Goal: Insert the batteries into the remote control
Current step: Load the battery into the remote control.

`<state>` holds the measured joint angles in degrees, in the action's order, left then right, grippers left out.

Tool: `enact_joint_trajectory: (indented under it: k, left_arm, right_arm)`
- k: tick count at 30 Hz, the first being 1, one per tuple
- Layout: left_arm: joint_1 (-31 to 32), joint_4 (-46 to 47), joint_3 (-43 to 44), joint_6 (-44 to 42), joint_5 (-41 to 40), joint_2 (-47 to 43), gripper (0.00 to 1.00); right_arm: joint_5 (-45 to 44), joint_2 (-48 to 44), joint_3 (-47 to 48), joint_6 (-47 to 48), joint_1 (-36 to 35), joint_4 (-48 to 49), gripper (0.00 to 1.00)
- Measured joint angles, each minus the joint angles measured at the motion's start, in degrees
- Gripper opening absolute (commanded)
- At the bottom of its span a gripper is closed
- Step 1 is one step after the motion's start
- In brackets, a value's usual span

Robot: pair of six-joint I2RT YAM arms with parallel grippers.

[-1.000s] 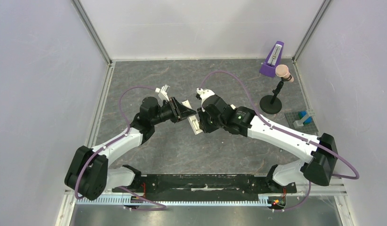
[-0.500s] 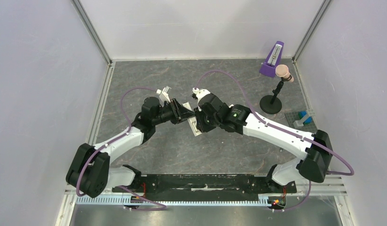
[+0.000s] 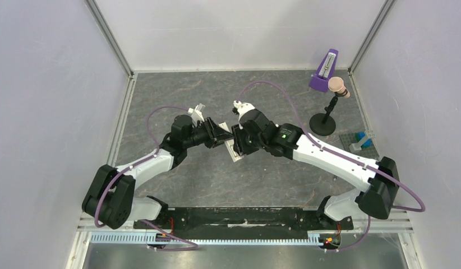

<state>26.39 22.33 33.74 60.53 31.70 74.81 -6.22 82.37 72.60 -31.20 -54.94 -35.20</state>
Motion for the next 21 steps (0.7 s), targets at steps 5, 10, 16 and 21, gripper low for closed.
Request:
enact_joint_trajectory:
  k: [5, 10, 16, 21]
  left_arm:
    - [0.0, 3.0, 0.2, 4.0, 0.6, 1.2, 0.02]
    - [-0.7, 3.6, 2.6, 6.6, 1.5, 1.3, 0.02]
    - [-1.5, 4.6, 5.0, 11.1, 1.4, -0.1, 0.02]
    - [-1.6, 4.9, 5.2, 16.4, 1.0, -1.8, 0.02]
  right_arm:
    - [-1.7, -4.6, 0.0, -0.9, 1.3, 0.6, 0.48]
    - [-5.4, -14.8, -4.9, -3.4, 3.9, 5.2, 0.59]
    - [-6.8, -25.2, -16.8, -10.2, 5.2, 13.8, 0.74]
    - [-5.8, -26.8, -23.3, -16.3, 5.2, 23.4, 0.8]
